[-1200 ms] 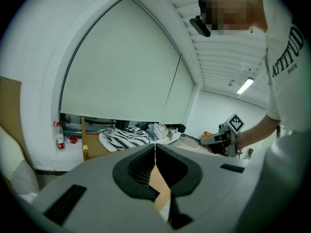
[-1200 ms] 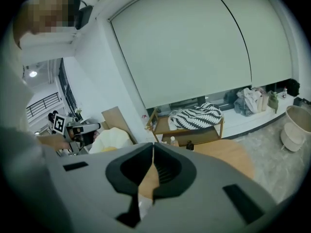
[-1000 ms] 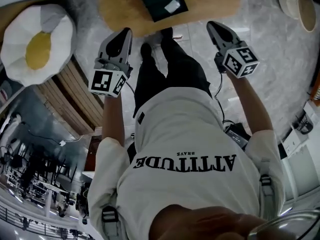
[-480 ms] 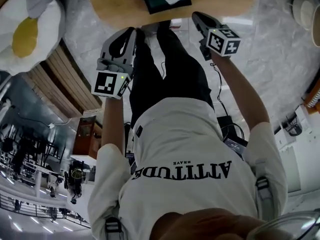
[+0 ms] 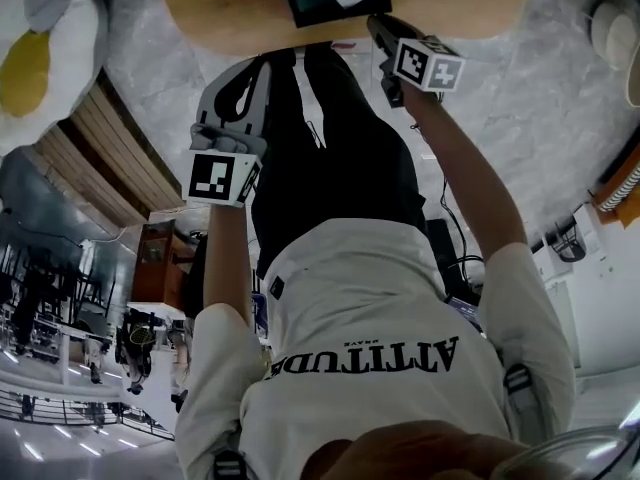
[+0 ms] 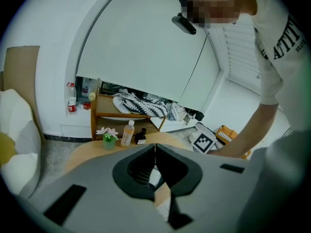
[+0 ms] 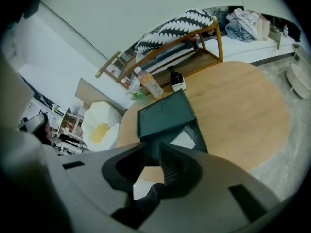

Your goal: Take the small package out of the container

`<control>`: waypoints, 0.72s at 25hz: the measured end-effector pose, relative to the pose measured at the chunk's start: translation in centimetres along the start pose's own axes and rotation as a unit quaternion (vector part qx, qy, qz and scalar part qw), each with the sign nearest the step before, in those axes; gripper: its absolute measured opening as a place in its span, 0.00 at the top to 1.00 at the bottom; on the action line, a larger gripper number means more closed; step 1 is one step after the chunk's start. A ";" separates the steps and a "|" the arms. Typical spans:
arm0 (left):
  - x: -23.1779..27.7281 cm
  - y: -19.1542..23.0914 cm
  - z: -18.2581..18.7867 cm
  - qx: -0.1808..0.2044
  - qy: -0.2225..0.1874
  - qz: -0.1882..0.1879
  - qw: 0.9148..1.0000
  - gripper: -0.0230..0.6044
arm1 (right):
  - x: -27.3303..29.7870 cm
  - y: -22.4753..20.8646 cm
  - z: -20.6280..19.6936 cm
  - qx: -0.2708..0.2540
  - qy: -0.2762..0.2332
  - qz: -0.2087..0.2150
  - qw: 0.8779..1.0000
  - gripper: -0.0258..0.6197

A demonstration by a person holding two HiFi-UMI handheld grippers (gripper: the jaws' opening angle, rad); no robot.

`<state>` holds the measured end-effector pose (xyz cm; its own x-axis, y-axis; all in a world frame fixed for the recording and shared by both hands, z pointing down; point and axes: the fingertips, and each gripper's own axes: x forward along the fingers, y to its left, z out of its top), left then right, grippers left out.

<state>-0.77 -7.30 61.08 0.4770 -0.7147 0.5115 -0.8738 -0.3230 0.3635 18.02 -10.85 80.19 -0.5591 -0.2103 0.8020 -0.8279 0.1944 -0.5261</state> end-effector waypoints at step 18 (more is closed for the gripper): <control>4.4 8.5 -6.2 -0.038 0.038 -0.019 0.998 0.93 | 13.7 -8.5 -2.7 0.021 0.097 -0.172 0.980 0.68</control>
<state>-5.53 -9.37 71.26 0.5188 -0.6523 0.5526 -0.8461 -0.2992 0.4411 17.54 -12.80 96.38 -0.2306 -0.0703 0.9705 -0.9693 0.1037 -0.2228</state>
